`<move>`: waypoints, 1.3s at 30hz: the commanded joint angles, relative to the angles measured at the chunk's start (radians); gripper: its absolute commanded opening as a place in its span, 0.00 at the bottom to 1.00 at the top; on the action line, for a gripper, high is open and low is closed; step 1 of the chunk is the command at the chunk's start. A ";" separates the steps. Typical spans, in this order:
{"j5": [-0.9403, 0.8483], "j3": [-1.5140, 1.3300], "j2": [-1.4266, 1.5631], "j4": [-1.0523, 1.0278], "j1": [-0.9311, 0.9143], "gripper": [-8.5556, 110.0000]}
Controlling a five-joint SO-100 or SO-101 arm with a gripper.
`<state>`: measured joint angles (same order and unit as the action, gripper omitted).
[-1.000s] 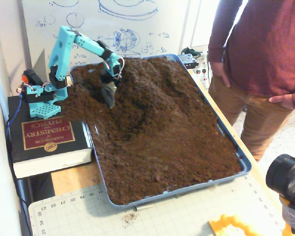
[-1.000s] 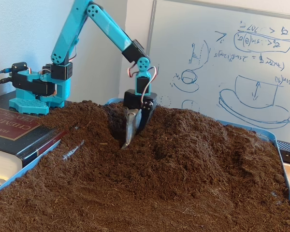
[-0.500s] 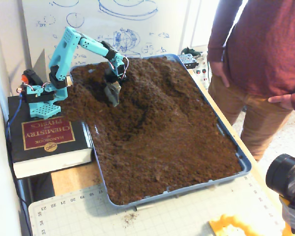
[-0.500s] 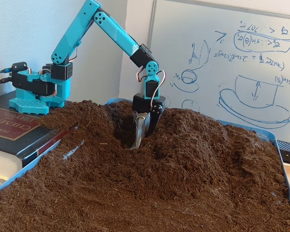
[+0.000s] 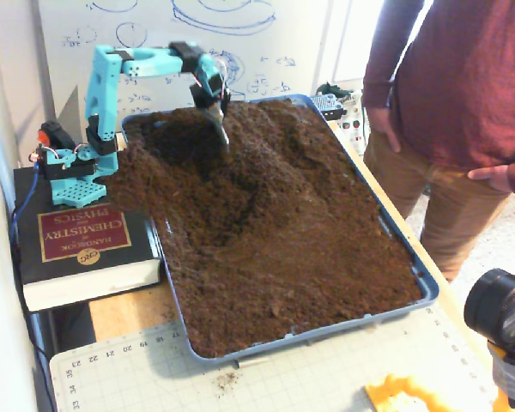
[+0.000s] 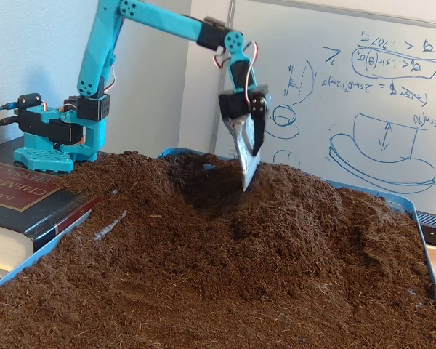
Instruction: Build a berm.
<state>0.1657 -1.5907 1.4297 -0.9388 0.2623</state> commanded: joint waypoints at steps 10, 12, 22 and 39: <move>0.002 -0.190 0.394 -0.304 -0.020 0.08; 0.000 -0.327 0.422 -0.304 0.014 0.08; -0.025 -0.676 0.394 0.130 0.017 0.08; -0.235 -0.202 -0.130 0.485 -0.195 0.08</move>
<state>-0.0598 -2.0034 1.2870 -0.4801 0.0844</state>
